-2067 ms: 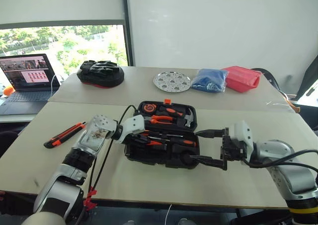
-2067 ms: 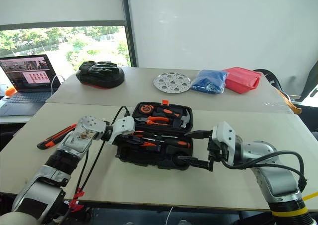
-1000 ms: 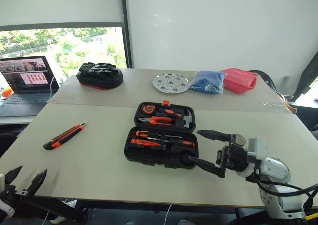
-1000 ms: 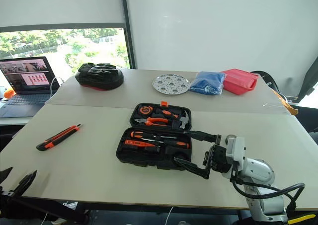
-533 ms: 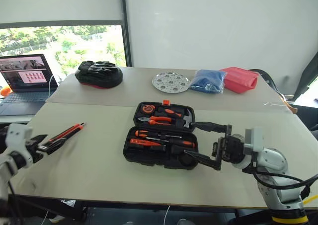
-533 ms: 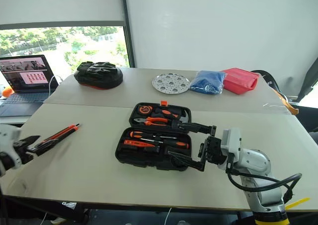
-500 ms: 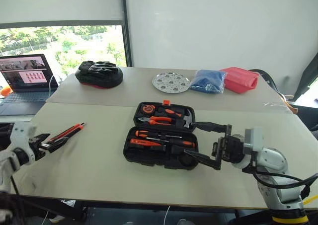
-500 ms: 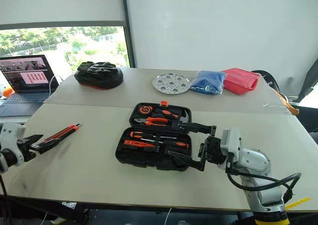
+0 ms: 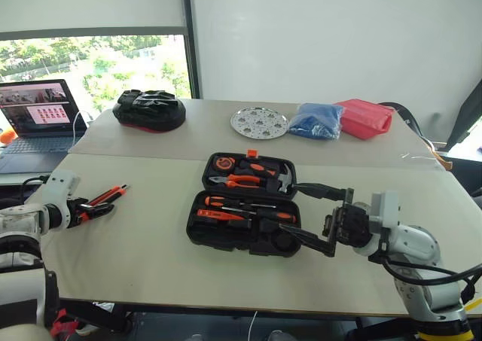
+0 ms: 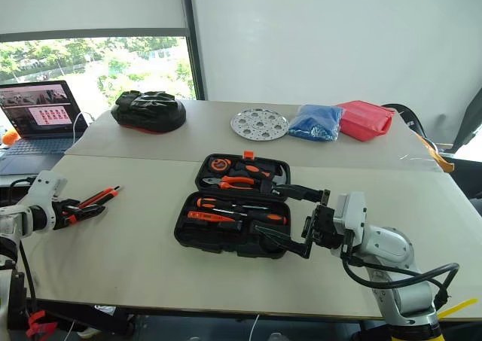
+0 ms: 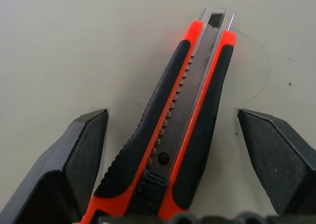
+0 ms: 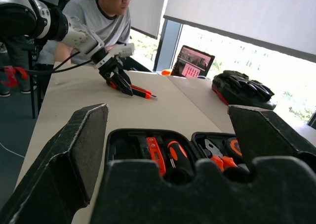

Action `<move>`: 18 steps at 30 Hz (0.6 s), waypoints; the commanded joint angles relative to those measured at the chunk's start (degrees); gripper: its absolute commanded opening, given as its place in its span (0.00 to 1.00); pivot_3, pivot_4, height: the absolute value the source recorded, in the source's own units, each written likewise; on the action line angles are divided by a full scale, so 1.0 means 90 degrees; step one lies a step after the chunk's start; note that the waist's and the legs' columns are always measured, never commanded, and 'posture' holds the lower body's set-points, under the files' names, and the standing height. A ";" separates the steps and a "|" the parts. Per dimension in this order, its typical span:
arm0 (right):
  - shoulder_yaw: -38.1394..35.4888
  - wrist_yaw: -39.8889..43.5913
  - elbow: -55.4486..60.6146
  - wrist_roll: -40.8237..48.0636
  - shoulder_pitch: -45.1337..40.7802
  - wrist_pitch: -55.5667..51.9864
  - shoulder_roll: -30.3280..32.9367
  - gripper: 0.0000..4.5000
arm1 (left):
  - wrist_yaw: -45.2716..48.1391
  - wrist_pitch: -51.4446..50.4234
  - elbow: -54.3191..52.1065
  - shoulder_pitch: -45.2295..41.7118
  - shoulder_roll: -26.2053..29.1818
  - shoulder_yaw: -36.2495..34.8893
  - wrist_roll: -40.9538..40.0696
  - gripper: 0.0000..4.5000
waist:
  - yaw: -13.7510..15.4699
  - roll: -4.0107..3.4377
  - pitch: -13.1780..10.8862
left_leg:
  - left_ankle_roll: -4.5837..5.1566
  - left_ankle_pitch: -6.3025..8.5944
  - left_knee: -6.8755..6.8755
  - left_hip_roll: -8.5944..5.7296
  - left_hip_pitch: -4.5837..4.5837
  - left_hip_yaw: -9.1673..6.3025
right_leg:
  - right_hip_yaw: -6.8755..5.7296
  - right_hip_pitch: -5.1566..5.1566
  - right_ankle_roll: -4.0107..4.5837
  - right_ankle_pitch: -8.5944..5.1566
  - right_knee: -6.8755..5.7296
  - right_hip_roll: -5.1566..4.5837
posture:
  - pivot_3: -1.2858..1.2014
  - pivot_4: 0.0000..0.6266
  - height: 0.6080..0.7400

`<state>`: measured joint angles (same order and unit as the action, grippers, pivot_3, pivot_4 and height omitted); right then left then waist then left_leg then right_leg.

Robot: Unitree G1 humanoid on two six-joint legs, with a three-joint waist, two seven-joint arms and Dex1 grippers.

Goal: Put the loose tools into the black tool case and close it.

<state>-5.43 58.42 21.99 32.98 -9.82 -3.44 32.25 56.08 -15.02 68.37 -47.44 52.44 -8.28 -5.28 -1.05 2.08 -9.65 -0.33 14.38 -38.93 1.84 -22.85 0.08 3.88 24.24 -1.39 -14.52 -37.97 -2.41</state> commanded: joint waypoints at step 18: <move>-0.0573 0.0012 0.0301 0.0385 0.0123 -0.0220 0.0627 1.00 | 0.3580 0.0687 -0.2986 0.0304 -0.0470 -0.0192 -0.1358 0.36 | 0.0092 0.0007 -0.0004 | -0.0002 -0.0002 -0.0017 -0.0002 -0.0022 -0.0008 | -0.0009 0.0001 -0.0003 0.0000 0.0001 -0.0008 | 0.52 0.24 1.00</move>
<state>-7.84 57.85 23.12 35.08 -8.92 -5.24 36.74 85.09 -6.77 49.37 -43.79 48.82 -11.75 -15.18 -0.22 2.14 -9.68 -0.35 14.36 -39.09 1.81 -23.06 0.00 3.80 24.24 -1.43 -14.52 -37.96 -2.49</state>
